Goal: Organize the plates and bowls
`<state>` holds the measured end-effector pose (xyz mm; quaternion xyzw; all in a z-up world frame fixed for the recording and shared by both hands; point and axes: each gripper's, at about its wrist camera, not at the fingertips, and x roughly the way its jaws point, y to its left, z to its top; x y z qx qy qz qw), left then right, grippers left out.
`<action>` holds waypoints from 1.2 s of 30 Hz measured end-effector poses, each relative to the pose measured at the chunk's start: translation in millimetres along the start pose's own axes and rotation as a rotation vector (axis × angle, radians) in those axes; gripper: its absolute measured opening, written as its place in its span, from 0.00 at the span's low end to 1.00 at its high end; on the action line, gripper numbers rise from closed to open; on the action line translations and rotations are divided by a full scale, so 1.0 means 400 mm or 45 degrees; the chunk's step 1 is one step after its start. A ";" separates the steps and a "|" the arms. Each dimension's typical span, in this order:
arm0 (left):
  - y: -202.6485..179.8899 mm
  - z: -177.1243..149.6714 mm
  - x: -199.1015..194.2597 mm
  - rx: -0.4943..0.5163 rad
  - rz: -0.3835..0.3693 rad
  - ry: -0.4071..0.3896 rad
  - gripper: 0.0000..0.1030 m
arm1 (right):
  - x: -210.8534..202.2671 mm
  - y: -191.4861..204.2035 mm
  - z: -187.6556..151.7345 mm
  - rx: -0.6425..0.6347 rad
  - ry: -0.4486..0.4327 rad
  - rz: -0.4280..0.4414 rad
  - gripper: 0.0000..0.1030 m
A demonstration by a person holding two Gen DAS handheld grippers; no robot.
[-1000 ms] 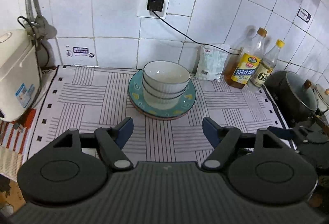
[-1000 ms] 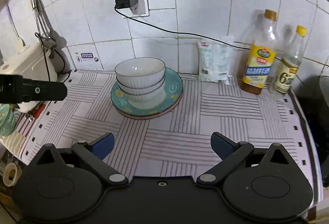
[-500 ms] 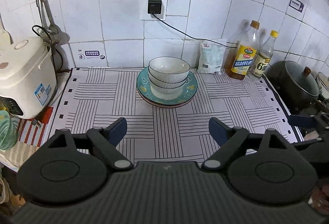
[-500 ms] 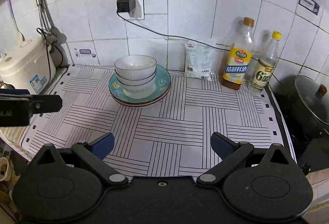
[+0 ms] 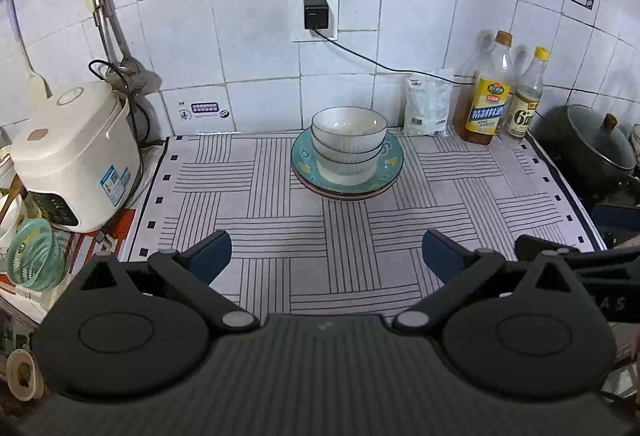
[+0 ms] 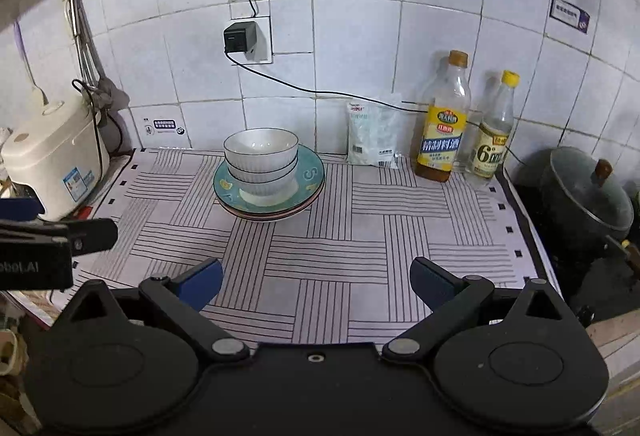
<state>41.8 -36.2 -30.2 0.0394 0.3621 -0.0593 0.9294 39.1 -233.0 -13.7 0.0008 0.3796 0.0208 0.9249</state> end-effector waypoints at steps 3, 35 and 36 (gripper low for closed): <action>0.002 -0.009 -0.003 -0.002 0.023 0.014 1.00 | -0.009 0.003 -0.008 -0.010 -0.006 -0.026 0.98; -0.013 -0.100 -0.023 -0.040 0.064 -0.139 1.00 | -0.027 -0.016 -0.103 0.038 -0.130 -0.120 0.99; -0.011 -0.100 -0.022 -0.042 0.066 -0.138 1.00 | -0.026 -0.020 -0.103 0.053 -0.125 -0.110 0.99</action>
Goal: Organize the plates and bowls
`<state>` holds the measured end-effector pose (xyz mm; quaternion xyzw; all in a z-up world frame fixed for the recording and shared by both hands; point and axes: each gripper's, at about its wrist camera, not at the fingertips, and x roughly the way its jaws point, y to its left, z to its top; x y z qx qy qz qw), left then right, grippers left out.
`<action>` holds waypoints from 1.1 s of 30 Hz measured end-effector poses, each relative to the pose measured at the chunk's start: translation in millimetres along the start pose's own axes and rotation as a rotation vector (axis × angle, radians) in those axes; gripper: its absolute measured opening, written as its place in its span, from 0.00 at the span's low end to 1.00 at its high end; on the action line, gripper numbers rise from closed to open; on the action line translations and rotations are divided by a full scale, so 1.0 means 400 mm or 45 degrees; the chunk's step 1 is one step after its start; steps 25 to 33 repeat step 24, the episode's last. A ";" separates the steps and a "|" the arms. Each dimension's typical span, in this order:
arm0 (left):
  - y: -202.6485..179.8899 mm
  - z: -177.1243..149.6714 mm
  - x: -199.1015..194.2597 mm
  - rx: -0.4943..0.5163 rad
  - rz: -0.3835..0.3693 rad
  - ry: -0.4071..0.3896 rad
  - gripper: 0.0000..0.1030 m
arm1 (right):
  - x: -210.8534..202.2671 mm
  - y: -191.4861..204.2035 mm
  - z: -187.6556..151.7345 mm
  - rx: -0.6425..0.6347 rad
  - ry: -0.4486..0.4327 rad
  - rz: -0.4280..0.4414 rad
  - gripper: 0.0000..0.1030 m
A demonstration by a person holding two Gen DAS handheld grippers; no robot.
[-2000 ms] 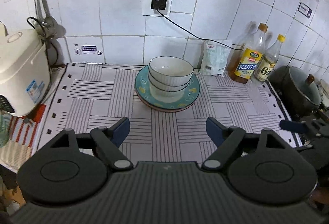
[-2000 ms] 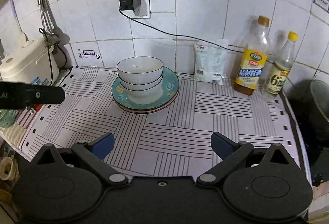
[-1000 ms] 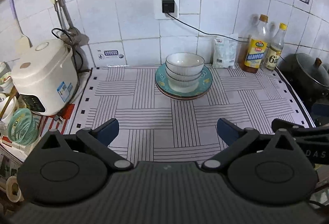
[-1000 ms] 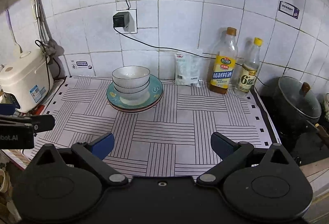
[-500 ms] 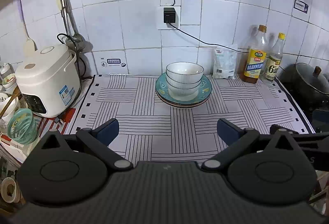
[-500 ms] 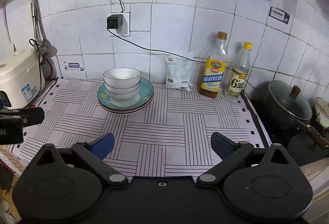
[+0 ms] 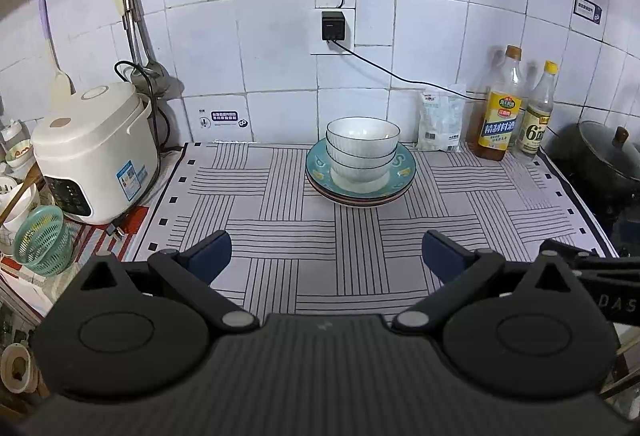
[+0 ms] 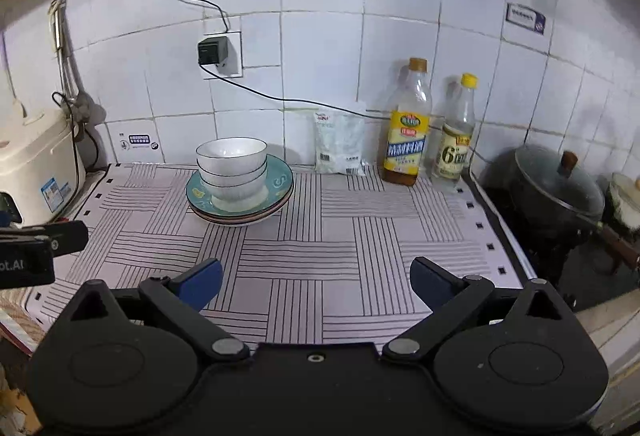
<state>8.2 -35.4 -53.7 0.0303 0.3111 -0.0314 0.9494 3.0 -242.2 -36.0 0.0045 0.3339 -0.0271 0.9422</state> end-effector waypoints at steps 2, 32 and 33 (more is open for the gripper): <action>0.002 -0.001 0.000 -0.001 0.004 -0.004 1.00 | 0.001 -0.003 -0.001 0.015 0.006 0.004 0.99; 0.008 0.011 0.018 0.041 0.004 0.010 1.00 | 0.021 -0.003 -0.006 0.016 0.035 -0.021 0.99; 0.008 0.011 0.018 0.041 0.004 0.010 1.00 | 0.021 -0.003 -0.006 0.016 0.035 -0.021 0.99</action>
